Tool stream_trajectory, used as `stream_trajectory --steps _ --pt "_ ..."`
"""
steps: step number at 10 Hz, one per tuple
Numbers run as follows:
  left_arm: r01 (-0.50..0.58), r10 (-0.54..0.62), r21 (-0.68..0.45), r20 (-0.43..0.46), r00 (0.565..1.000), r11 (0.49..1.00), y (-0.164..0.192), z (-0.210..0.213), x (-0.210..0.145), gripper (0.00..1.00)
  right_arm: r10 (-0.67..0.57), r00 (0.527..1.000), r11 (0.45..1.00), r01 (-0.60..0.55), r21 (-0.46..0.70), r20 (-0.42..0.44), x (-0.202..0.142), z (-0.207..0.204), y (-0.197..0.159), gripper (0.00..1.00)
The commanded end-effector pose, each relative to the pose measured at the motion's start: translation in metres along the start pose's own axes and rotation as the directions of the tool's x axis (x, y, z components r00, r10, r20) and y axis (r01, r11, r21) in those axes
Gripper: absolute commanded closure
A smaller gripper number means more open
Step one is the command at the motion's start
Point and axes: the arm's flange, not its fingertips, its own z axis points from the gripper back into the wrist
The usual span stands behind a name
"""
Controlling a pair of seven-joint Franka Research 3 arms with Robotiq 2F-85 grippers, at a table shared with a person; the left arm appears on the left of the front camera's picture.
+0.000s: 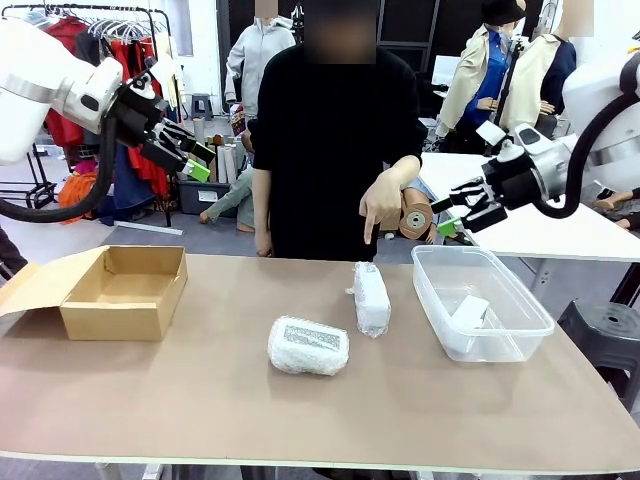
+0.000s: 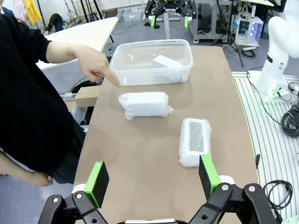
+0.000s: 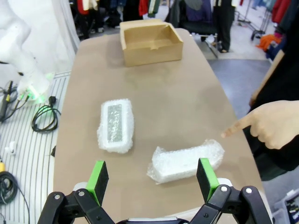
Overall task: Separate and place wrapped and unwrapped clocks.
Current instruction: Pick up the Digital clock indicated by the person.
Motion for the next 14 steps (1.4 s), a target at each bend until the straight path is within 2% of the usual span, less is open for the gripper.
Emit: stream_trajectory --steps 1,4,8,9,14 --pt "0.001 -0.001 0.001 0.003 1.0 1.0 0.0 0.001 0.001 0.0 -0.014 0.999 0.999 0.013 -0.032 -0.047 0.014 -0.005 0.012 0.0" --pt "0.001 -0.001 0.001 0.003 1.0 1.0 0.0 0.001 0.001 0.0 -0.027 0.998 0.998 0.024 -0.053 -0.051 0.017 -0.005 0.01 0.0" --pt "0.001 -0.001 0.001 0.003 1.0 1.0 0.0 0.001 0.001 0.0 0.043 0.998 0.999 -0.042 0.029 -0.034 0.011 0.015 0.004 0.0" --pt "0.001 -0.001 0.001 0.003 1.0 1.0 0.0 0.001 0.001 0.0 0.003 1.0 1.0 -0.004 -0.026 -0.023 0.015 0.003 0.006 0.0" --pt "0.001 -0.001 0.001 0.003 1.0 1.0 0.0 0.001 0.001 0.0 0.003 1.0 1.0 -0.004 -0.026 -0.023 0.015 0.003 0.006 0.0"
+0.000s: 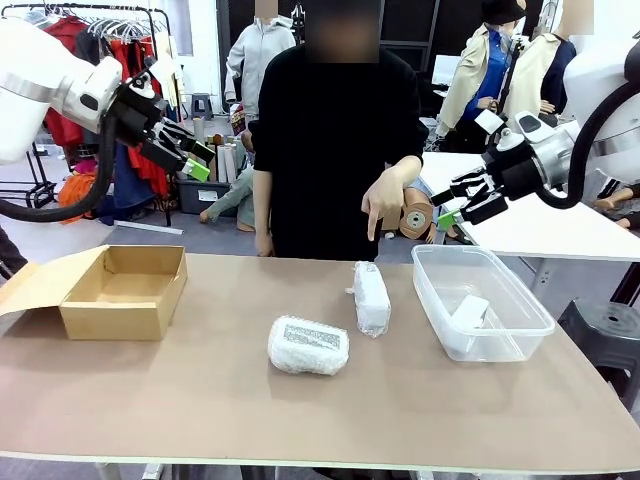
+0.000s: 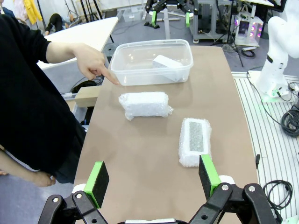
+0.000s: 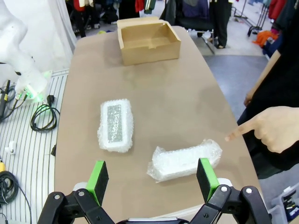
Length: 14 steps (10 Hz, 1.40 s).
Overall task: Separate and place wrapped and unwrapped clocks.
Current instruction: Pick up the Digital clock indicated by the person.
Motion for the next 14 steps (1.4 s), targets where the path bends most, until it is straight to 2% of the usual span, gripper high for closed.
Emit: stream_trajectory --steps 1,5,6,8,9,10,11,14 --pt "0.001 -0.001 0.001 0.003 1.0 1.0 0.0 0.001 0.001 0.0 -0.005 1.0 1.0 0.005 -0.018 0.002 0.002 -0.003 -0.001 0.0" --pt "0.0 0.0 0.0 0.0 1.0 1.0 0.0 0.0 0.0 0.0 -0.005 1.0 1.0 0.005 -0.018 0.002 0.002 -0.003 -0.001 0.0" --pt "-0.047 0.048 0.012 -0.177 0.983 0.999 -0.003 0.001 0.015 0.0 -0.005 1.0 1.0 0.005 -0.018 0.002 0.002 -0.003 -0.001 0.0" --pt "-0.102 0.099 0.012 -0.355 0.93 0.995 -0.016 -0.028 0.038 0.0 -0.005 1.0 1.0 0.005 -0.018 0.002 0.002 -0.003 -0.001 0.0" --pt "-0.164 0.161 0.03 -0.423 0.891 0.986 -0.026 -0.044 0.046 0.0 -0.005 1.0 1.0 0.005 -0.018 0.002 0.002 -0.003 -0.001 0.0" --pt "-0.214 0.238 0.104 -0.441 0.865 0.971 -0.039 -0.064 0.054 0.0 -0.005 1.0 1.0 0.005 -0.018 0.002 0.002 -0.003 -0.001 0.0" --pt "-0.192 0.248 0.166 -0.463 0.851 0.967 -0.041 -0.078 0.057 0.0 -0.005 1.0 1.0 0.005 -0.018 0.002 0.002 -0.003 -0.001 0.0" --pt "-0.207 0.249 0.147 -0.394 0.885 0.967 -0.053 -0.127 0.063 0.0 -0.005 1.0 1.0 0.005 -0.018 0.002 0.002 -0.003 -0.001 0.0"
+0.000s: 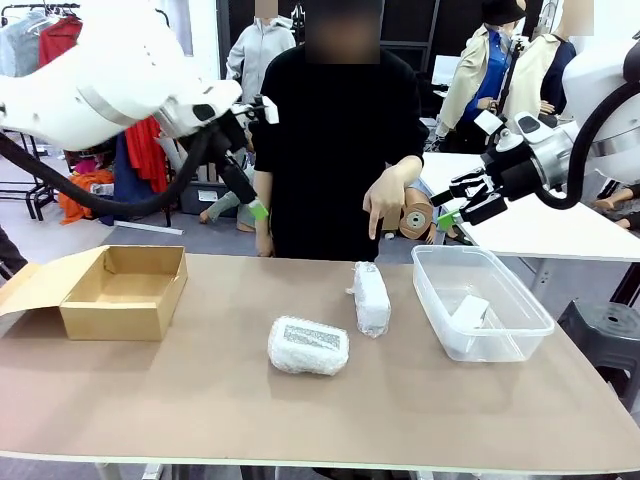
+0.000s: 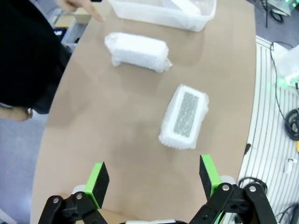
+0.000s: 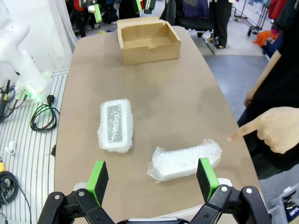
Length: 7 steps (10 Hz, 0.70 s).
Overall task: Separate and place wrapped and unwrapped clocks.
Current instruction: Pick up the Digital clock indicated by the person.
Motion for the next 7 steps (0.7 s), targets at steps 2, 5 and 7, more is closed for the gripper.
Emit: stream_trajectory --steps 2,5,7 --pt "0.036 -0.034 -0.043 0.057 0.998 0.998 -0.01 -0.027 0.005 0.0 -0.005 1.0 1.0 0.006 -0.018 0.002 0.002 -0.003 -0.001 0.0" --pt "0.013 -0.012 -0.029 0.022 1.0 0.999 -0.012 -0.027 0.011 0.0 -0.005 1.0 1.0 0.006 -0.018 0.002 0.002 -0.003 -0.001 0.0" --pt "0.013 -0.012 -0.029 0.022 1.0 0.999 -0.012 -0.027 0.011 0.0 -0.005 1.0 1.0 0.006 -0.018 0.002 0.002 -0.003 -0.001 0.0"
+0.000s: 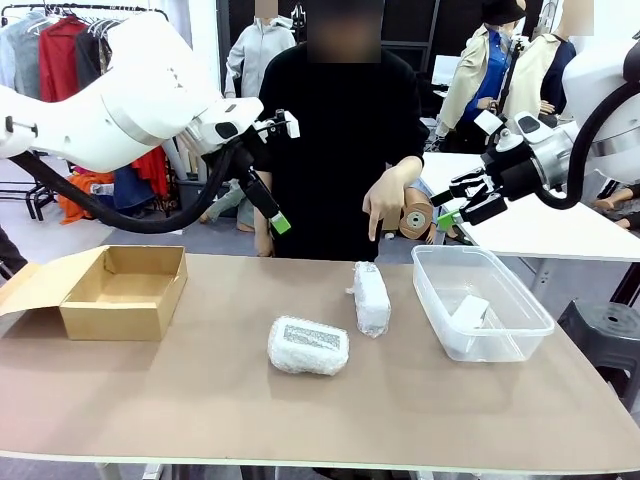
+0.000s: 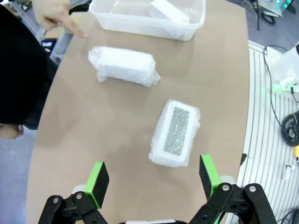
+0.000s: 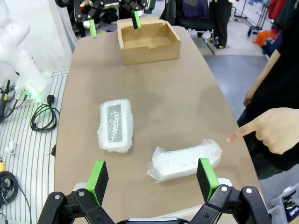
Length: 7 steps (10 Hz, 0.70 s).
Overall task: Separate and place wrapped and unwrapped clocks.
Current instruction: Pick up the Digital clock indicated by the person.
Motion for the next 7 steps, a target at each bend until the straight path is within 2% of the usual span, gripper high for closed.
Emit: stream_trajectory --steps 1,7 --pt "-0.014 0.014 0.013 -0.014 1.0 1.0 -0.0013 0.0026 -0.0007 0.0 -0.005 1.0 1.0 0.005 -0.018 0.002 0.0021 -0.0027 -0.0005 0.0" --pt "-0.014 0.014 0.013 -0.014 1.0 1.0 -0.0013 0.0026 -0.0007 0.0 -0.005 1.0 1.0 0.005 -0.018 0.002 0.0021 -0.0027 -0.0005 0.0"
